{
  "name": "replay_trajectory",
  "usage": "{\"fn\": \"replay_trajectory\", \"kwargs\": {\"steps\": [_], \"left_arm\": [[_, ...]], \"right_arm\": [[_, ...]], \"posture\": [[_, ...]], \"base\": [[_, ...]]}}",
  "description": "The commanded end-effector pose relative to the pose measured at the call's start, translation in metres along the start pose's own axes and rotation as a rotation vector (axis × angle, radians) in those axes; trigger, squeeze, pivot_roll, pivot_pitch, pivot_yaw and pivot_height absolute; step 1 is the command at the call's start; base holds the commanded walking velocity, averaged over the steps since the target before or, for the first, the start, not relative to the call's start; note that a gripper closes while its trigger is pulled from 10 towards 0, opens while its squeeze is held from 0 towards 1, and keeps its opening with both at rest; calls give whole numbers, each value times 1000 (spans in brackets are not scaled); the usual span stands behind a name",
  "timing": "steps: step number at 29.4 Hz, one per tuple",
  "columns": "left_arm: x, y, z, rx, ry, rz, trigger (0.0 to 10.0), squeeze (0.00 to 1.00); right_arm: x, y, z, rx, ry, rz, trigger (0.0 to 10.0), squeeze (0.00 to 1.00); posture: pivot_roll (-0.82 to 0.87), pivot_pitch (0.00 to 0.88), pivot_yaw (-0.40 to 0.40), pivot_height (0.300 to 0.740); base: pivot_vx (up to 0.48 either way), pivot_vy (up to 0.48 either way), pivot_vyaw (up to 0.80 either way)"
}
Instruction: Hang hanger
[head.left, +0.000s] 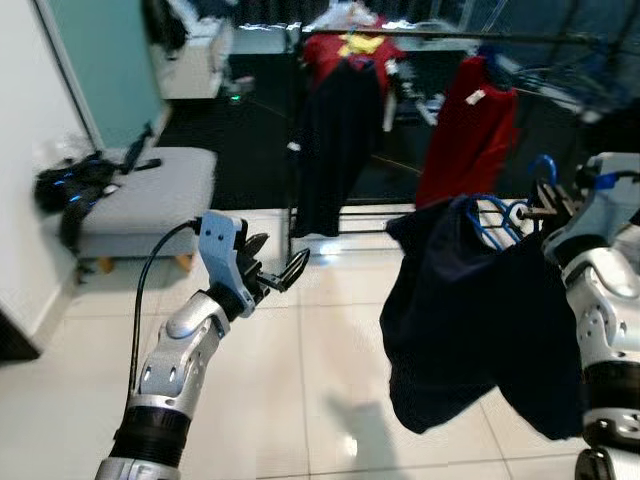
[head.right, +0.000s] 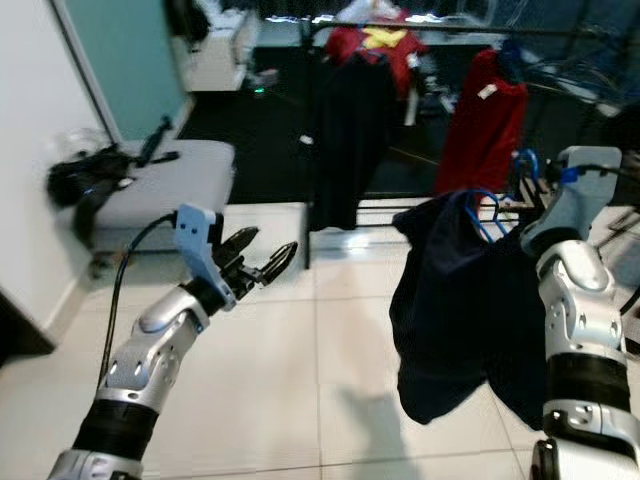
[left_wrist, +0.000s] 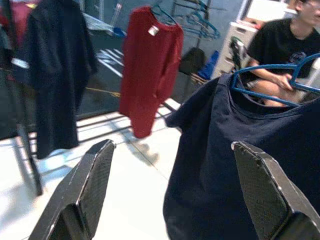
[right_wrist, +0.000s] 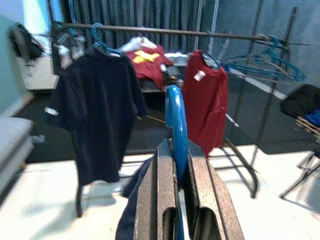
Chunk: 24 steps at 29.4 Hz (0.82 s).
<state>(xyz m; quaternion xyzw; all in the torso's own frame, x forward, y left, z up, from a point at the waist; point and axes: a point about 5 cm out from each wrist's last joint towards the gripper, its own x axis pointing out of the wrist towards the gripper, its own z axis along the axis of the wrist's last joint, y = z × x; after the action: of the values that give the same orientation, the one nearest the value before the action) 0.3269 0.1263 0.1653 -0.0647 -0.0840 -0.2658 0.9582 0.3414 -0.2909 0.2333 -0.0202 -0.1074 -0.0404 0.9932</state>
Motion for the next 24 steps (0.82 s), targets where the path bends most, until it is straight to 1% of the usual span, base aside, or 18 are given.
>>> {"fn": "replay_trajectory", "kwargs": {"steps": [1,5,6,11,20,24], "left_arm": [[-1,0,-2,6,13,0,10000,0],[-1,2,-1,10,12,6,10000,0],[-2,5,1,17,11,14,10000,0],[-3,6,2,22,10,21,10000,0],[-3,5,1,25,11,22,10000,0],[-3,1,-1,24,22,3,10000,0]], "right_arm": [[0,2,2,-2,-13,11,10000,0],[0,5,1,2,-9,22,10000,0],[0,8,0,5,-6,33,10000,0],[-1,10,-1,8,-4,44,10000,0],[0,12,-1,10,-3,52,10000,0],[0,12,1,9,-8,53,10000,0]], "posture": [[36,67,-24,740],[35,65,-23,740],[34,63,-23,740],[35,67,-25,740],[27,72,-30,740],[22,74,-29,740]], "base": [[277,0,-450],[280,0,-113],[281,0,0],[281,0,0],[281,0,0],[332,0,0]]}}
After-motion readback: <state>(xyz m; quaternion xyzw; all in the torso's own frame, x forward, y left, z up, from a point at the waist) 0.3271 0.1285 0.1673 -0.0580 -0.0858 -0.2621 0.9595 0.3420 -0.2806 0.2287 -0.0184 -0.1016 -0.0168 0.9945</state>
